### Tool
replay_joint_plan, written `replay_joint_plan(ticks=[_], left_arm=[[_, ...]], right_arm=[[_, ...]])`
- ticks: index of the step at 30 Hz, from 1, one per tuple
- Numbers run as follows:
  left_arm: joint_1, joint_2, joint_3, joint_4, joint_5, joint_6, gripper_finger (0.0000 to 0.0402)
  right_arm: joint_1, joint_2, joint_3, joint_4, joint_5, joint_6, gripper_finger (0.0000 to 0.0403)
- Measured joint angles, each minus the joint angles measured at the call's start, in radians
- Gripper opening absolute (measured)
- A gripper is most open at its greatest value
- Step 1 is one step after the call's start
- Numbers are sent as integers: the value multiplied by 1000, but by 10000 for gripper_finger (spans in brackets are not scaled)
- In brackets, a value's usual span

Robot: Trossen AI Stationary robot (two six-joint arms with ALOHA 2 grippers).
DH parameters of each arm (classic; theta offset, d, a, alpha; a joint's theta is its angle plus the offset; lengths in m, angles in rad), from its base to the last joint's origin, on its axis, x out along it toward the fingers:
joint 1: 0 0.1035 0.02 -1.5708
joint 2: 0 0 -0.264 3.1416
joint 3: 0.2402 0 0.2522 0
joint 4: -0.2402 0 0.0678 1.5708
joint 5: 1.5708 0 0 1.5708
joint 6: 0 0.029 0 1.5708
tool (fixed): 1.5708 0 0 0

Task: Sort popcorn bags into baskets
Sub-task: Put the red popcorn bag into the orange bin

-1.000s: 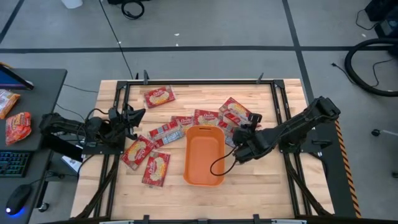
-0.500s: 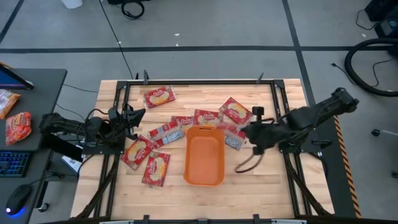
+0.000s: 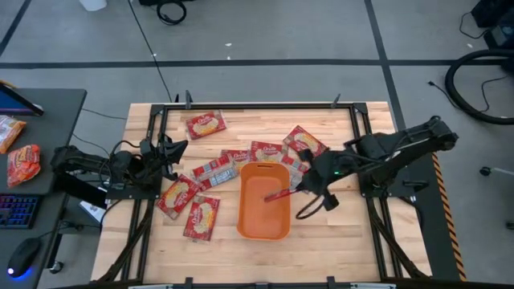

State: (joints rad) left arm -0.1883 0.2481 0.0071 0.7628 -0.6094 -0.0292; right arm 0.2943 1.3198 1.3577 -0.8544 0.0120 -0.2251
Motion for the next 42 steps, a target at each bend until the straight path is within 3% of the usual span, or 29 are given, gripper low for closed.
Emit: replay_joint_plan(ticks=[15, 20, 33, 37, 42], left_arm=[[0, 0, 0, -6, 0, -11, 16], [0, 0, 0, -8, 0, -13, 16], [0, 0, 0, -29, 0, -39, 16], [0, 0, 0, -29, 0, -39, 16], [0, 0, 0, -29, 0, -39, 16]], right_arm=[[-180, 453, 508, -357, -413, -348, 2], [-246, 565, 617, -476, -554, -461, 2], [-330, 704, 640, -651, -588, -871, 2], [-348, 743, 640, -667, -629, -870, 2], [-366, 803, 640, -613, -665, -705, 25]])
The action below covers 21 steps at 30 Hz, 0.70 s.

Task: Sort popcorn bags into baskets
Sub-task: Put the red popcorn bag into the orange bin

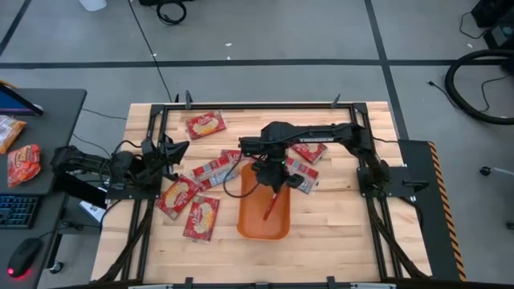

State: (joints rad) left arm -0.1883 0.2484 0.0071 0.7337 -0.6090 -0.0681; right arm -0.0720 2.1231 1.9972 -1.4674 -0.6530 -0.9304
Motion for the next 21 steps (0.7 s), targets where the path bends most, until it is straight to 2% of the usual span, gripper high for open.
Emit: replay_joint_plan(ticks=[4, 9, 16, 18, 21], left_arm=[[0, 0, 0, -6, 0, 0, 16], [0, 0, 0, -6, 0, 0, 16], [0, 0, 0, -11, 1, 0, 16], [0, 0, 0, -12, 1, 0, 16], [0, 0, 0, -13, 1, 0, 16]], right_arm=[[-15, 37, 0, 20, 10, 46, 68], [-17, 30, 0, 121, 146, 129, 107], [17, -56, 0, 121, 174, 188, 108], [36, -84, 0, 120, 230, 227, 105], [70, -132, -11, 121, 383, 299, 100]])
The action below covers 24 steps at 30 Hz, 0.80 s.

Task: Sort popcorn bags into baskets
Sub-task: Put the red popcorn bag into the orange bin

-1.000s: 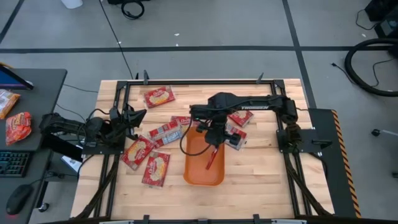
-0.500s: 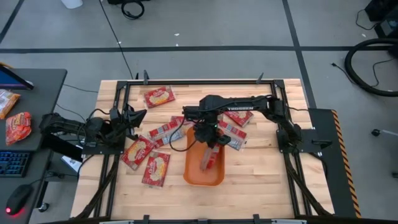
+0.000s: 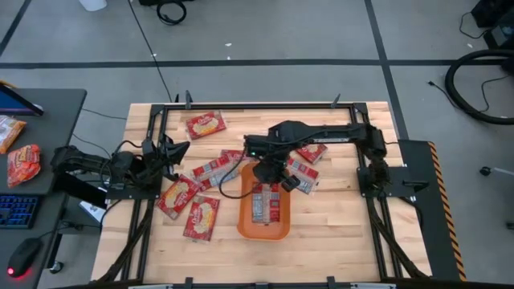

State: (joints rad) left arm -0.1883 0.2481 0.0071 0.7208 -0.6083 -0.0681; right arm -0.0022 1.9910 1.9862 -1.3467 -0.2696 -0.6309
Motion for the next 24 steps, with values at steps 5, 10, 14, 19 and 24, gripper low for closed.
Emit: replay_joint_plan(ticks=[5, 10, 14, 19, 24], left_arm=[[0, 0, 0, -11, 0, -12, 16], [0, 0, 0, -16, 0, -52, 16], [0, 0, 0, -17, 0, -52, 16], [0, 0, 0, -17, 0, -51, 16], [0, 0, 0, -17, 0, -51, 16]], right_arm=[[43, -100, -78, 26, 167, 133, 92], [50, -246, -297, 144, 226, 300, 91], [60, -411, -548, 291, 350, 401, 90], [59, -606, -812, 489, 489, 518, 91], [40, -745, -1020, 629, 603, 601, 91]])
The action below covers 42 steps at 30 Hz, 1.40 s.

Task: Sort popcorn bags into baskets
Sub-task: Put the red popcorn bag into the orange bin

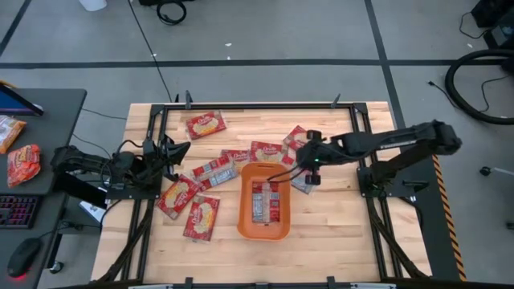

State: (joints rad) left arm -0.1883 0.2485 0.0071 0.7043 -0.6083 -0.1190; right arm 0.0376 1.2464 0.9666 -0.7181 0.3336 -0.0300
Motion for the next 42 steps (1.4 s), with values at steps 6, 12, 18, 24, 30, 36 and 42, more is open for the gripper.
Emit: replay_joint_plan(ticks=[6, 12, 18, 24, 30, 36, 42], left_arm=[[0, 0, 0, 0, 0, 1, 16], [0, 0, 0, 1, 0, 3, 16], [0, 0, 0, 1, 0, 26, 16], [0, 0, 0, 2, -1, 28, 16], [0, 0, 0, 2, -1, 29, 16], [0, 0, 0, 2, -1, 29, 16], [0, 0, 0, 2, -1, 29, 16]], right_arm=[[-43, -73, -191, 80, 80, 88, 97], [-52, -39, -320, 87, 129, 123, 143], [-44, 62, -361, 94, 240, 114, 197], [2, 172, -366, 100, 302, 90, 201], [25, 264, -366, 107, 340, 89, 192], [26, 286, -366, 105, 346, 90, 187], [41, 242, -365, 96, 328, 98, 179]])
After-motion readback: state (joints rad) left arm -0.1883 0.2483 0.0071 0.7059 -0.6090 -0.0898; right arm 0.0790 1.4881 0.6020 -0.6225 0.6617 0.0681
